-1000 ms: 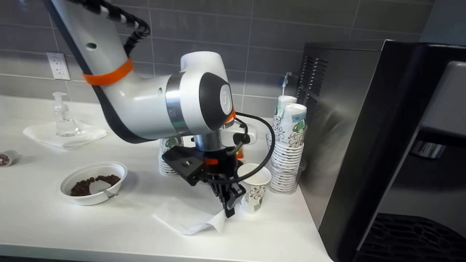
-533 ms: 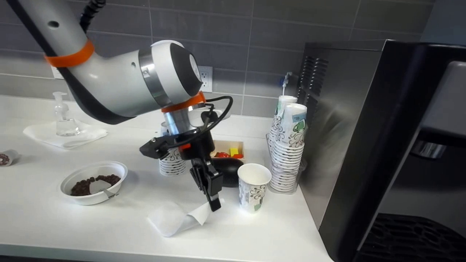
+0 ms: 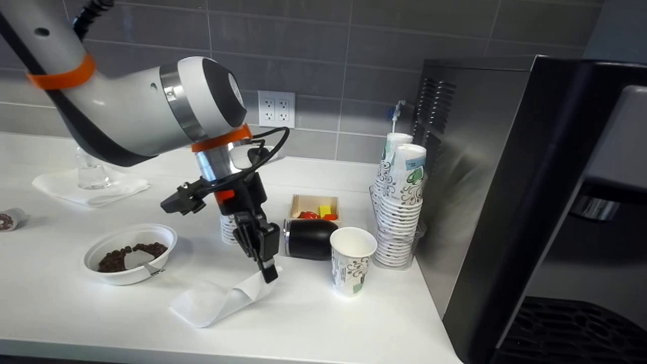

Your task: Fold the towel on the table

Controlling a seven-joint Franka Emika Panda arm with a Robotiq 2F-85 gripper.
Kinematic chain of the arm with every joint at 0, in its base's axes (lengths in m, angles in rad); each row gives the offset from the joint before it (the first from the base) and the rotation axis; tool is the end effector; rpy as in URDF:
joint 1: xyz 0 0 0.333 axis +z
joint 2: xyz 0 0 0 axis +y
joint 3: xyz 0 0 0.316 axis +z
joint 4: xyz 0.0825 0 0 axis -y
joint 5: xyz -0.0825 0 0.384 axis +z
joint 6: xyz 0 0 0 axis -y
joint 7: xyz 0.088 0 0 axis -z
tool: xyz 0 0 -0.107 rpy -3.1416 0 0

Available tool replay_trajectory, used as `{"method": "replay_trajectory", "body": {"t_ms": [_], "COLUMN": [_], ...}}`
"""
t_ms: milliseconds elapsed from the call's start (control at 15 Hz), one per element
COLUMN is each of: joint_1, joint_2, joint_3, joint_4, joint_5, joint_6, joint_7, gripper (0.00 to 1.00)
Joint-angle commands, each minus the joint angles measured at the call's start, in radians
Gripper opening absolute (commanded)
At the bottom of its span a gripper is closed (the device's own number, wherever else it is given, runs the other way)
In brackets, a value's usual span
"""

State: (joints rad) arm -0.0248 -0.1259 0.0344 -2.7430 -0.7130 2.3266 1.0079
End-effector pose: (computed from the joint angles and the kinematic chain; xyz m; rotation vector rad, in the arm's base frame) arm 0.3633 -0.0085 0.2402 2.5619 -0.5528 -0.0340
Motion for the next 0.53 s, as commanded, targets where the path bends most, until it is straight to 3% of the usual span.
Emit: {"method": "replay_trajectory", "body": {"t_ms": [0,267,467], "joint_1": [0.019,0.016,-0.004], "joint_2": [-0.008,-0.035,-0.071], "joint_3": [0.001,-0.004,-0.007], "joint_4": [0.000,-0.008,-0.013], "joint_5": [0.083,0.160,0.183], "joint_6": [0.030,0.104,0.160], "joint_7": [-0.122,-0.262,-0.282], "gripper": [0.00,0.00,0.00]}}
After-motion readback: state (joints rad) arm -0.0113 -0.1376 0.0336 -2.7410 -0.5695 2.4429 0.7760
